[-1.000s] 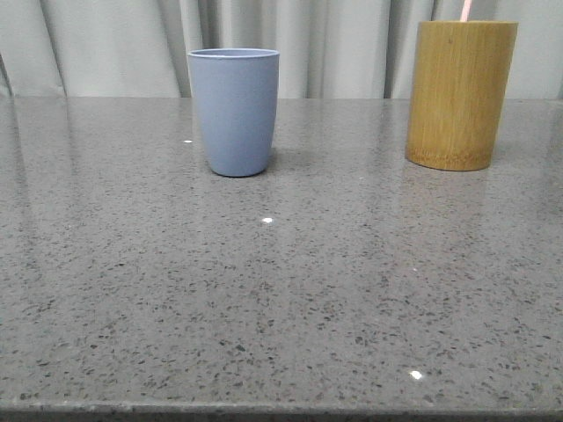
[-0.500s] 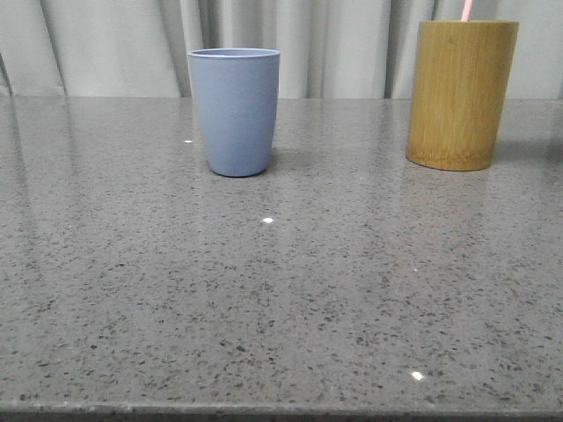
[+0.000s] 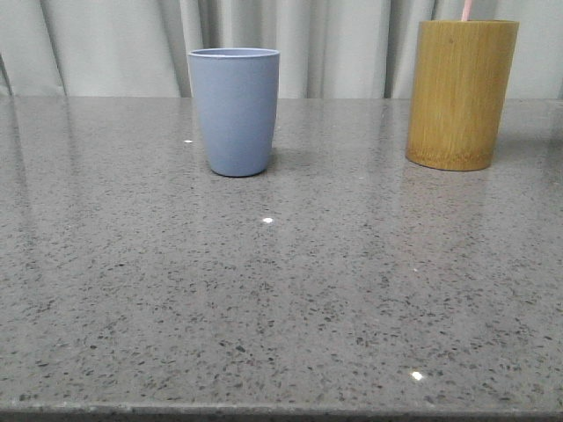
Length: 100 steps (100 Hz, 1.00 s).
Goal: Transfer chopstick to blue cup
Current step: 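Grasp the pink stick with the right gripper and lift it out, then carry the pink stick over the blue cup and lower it in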
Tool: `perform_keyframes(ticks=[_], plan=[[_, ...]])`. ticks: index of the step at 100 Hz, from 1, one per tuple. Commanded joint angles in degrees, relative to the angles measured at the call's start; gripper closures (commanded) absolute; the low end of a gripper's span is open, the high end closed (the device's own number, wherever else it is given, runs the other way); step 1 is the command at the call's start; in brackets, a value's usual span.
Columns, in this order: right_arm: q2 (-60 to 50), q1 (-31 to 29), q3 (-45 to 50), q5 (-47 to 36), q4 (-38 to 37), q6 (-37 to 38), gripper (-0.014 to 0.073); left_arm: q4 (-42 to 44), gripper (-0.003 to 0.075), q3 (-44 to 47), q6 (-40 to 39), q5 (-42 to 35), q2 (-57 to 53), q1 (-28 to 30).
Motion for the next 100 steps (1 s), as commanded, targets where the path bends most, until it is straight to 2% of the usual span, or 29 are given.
perform_keyframes(ticks=[1,61,68,90,100], plan=[[-0.97,-0.10,-2.26,-5.27,0.26,-0.69,0.0012,-0.79,0.0237,-1.41,-0.48,-4.03,0.05,0.03],[1.90,0.01,-2.26,-6.40,2.03,-0.69,0.0032,-0.79,0.0237,-1.41,-0.48,-4.03,0.05,0.03],[1.90,0.01,-2.26,-5.91,2.81,-0.69,0.0095,-0.79,0.0237,-1.41,-0.48,-4.03,0.05,0.03],[1.90,0.12,-2.26,-5.84,4.43,-0.69,0.0393,-0.79,0.0237,-1.41,-0.48,-4.03,0.05,0.03],[1.90,0.12,-2.26,-6.07,4.77,-0.69,0.0496,-0.79,0.0237,-1.41,-0.48,-4.03,0.05,0.03]])
